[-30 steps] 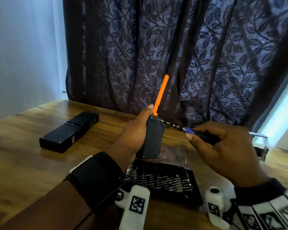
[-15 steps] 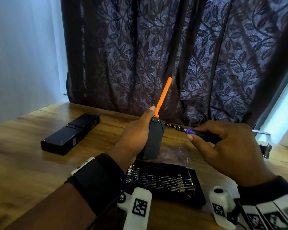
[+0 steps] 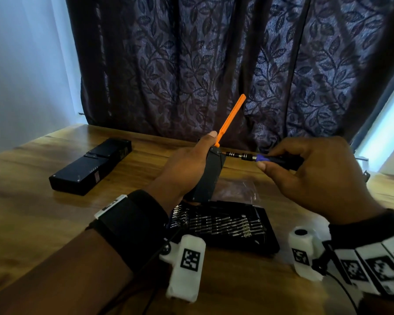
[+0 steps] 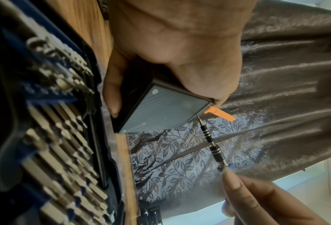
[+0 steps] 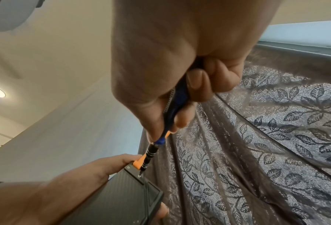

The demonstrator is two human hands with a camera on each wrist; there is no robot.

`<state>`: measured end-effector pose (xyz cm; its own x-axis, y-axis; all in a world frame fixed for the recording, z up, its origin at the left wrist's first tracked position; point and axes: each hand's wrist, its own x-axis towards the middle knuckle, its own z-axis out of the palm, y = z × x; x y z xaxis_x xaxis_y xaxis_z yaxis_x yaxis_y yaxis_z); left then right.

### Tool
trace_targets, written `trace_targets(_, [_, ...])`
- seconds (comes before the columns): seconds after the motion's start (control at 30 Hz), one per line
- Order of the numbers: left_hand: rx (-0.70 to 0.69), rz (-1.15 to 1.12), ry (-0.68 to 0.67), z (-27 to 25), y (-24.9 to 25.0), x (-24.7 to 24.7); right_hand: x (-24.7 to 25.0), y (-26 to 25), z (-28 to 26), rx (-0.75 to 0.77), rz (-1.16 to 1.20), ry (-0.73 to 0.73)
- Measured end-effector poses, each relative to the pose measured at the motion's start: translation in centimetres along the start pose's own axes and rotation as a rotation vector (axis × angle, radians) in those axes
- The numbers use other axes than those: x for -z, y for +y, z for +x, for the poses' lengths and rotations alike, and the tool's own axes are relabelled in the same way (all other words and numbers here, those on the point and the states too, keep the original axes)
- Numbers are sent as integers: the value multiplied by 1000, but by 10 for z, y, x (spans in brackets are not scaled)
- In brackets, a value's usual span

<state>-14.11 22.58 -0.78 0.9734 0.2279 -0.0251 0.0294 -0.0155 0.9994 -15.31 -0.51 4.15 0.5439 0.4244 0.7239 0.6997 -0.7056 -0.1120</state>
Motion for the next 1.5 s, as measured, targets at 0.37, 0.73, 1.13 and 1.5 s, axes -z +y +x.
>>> trace_targets(0.37, [-24, 71, -1, -1, -1, -3, 7, 0, 0, 61, -112, -46])
trace_targets(0.73, [19, 84, 26, -7, 1, -4, 4, -7, 2, 42, -164, -43])
trace_targets(1.13, [22, 54, 38, -10, 2, -3, 3, -4, 3, 28, -52, -67])
trace_targets(1.5, [17, 57, 28, -8, -2, -5, 5, -4, 3, 51, -72, -67])
